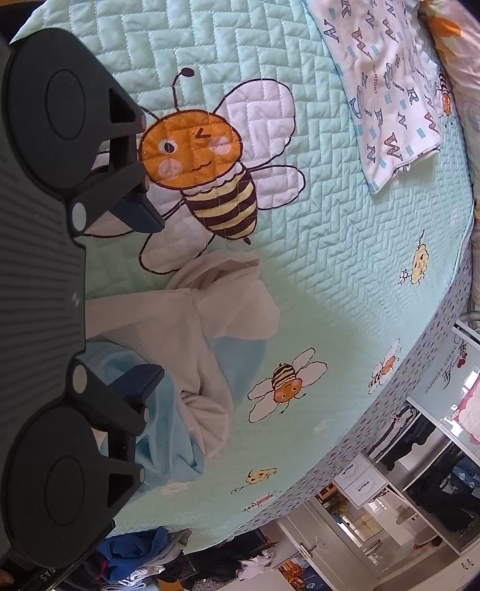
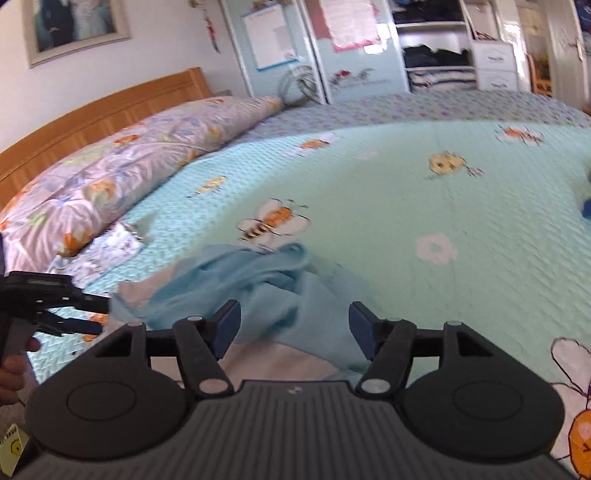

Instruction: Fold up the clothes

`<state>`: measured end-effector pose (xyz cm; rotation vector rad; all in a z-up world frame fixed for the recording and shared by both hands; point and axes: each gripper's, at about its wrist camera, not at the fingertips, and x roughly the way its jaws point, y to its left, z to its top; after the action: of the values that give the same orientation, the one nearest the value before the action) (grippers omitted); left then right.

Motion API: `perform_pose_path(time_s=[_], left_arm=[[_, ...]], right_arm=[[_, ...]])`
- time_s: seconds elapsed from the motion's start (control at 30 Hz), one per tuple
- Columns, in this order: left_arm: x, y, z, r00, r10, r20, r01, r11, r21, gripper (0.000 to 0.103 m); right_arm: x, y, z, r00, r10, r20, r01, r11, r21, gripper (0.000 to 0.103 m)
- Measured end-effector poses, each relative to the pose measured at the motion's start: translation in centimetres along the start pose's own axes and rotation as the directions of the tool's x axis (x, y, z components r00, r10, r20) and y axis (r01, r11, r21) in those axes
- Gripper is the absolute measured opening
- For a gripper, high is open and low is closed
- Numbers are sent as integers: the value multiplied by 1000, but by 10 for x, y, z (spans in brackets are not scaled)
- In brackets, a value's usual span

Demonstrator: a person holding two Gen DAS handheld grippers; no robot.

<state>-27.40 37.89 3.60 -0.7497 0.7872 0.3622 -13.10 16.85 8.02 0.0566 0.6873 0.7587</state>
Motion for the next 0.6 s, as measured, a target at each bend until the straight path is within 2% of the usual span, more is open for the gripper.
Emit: perform_pose_path(time_s=[0.1, 0.17, 0.27, 0.37, 0.4, 0.47, 0.5, 0.53, 0.6], left_arm=[[6, 1, -1, 1000, -4, -14, 4, 1000, -5, 80], [9, -1, -3, 1000, -4, -28, 4, 1000, -1, 80], [11, -2, -4, 999, -3, -37, 3, 1000, 5, 80], [11, 0, -2, 999, 2, -35, -2, 1000, -1, 80], [11, 1, -2, 999, 4, -35, -4, 1000, -5, 81], [12, 3, -1, 999, 8, -37, -9, 1000, -14, 81], [13, 4, 0, 999, 11, -40, -12, 1000, -18, 81], [14, 5, 0, 999, 10, -44, -11, 1000, -23, 81], [14, 6, 1, 999, 7, -46, -9, 1000, -29, 82]], right_arm=[[14, -17, 5, 1000, 8, -6, -8, 997, 79, 77], [28, -30, 12, 1000, 15, -11, -13, 990, 142, 77], [57, -49, 20, 996, 54, -70, -35, 970, 242, 77], [88, -67, 20, 980, 122, -157, -58, 930, 363, 75], [94, -68, 20, 977, 128, -170, -56, 926, 374, 71], [99, -62, 20, 976, 117, -183, -50, 942, 333, 57], [99, -59, 20, 976, 116, -186, -53, 947, 317, 32], [99, -55, 19, 975, 125, -186, -63, 950, 306, 2], [93, -48, 18, 980, 114, -161, -66, 958, 278, 3]])
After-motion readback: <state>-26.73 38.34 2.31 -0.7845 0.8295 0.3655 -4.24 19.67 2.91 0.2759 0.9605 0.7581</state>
